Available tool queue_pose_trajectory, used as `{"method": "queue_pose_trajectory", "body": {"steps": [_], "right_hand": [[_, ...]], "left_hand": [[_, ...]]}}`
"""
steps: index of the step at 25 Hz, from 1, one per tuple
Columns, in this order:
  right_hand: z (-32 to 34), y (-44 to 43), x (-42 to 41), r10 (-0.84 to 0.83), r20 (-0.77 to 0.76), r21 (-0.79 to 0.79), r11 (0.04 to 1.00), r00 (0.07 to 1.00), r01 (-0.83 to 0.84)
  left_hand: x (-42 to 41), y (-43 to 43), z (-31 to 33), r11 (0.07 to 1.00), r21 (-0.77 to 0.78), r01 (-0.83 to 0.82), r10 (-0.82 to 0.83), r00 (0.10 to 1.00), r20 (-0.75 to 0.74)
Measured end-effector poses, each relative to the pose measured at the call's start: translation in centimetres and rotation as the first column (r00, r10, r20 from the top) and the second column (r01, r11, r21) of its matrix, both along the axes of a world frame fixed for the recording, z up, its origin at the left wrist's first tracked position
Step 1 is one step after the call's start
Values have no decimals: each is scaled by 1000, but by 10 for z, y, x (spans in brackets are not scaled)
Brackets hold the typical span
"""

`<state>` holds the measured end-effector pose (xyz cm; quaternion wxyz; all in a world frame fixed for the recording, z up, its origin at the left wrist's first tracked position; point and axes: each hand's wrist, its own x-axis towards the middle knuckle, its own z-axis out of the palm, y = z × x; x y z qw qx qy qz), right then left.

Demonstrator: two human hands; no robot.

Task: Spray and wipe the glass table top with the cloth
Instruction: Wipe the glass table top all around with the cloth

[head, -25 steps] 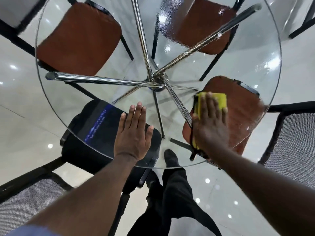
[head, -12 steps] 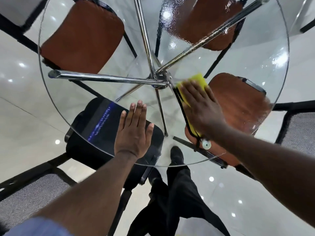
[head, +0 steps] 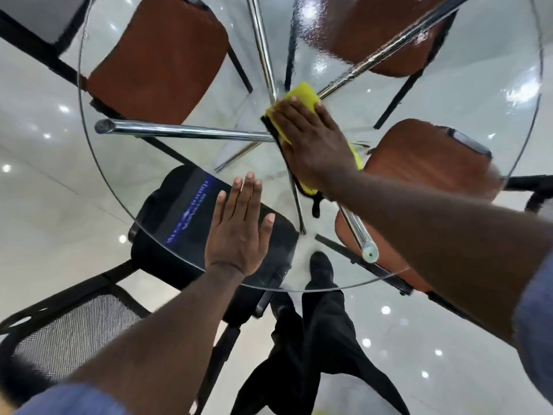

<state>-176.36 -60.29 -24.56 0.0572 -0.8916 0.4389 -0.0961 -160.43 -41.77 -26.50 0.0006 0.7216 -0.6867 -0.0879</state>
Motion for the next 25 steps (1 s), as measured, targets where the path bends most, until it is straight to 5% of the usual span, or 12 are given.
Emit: {"method": "queue_pose_trajectory", "body": {"steps": [6,9,13,17,21,25], "right_hand": [[6,113,-135,171,-207,133,980,963,-146],[6,51,-165,-27,-227,80,996,974,46],[9,2,-85,-278,-93,78,955,956,286],[5,124,-48,-100,-59,118,987,993,106],[5,160,-134,78,-113,84,994,990,-69],[8,69,-179,-293,-154,119,943,944,312]], "left_hand": [[-1,0,3,1000,5,-22,22,999,-25],[-2,0,0,1000,8,-5,5,1000,-24],[0,0,-3,1000,2,-1,1,1000,12],[-3,3,1,1000,-19,-9,9,1000,2],[-1,2,3,1000,-26,-2,2,1000,-1],[-1,2,-2,999,-54,-3,2,1000,-4]]}}
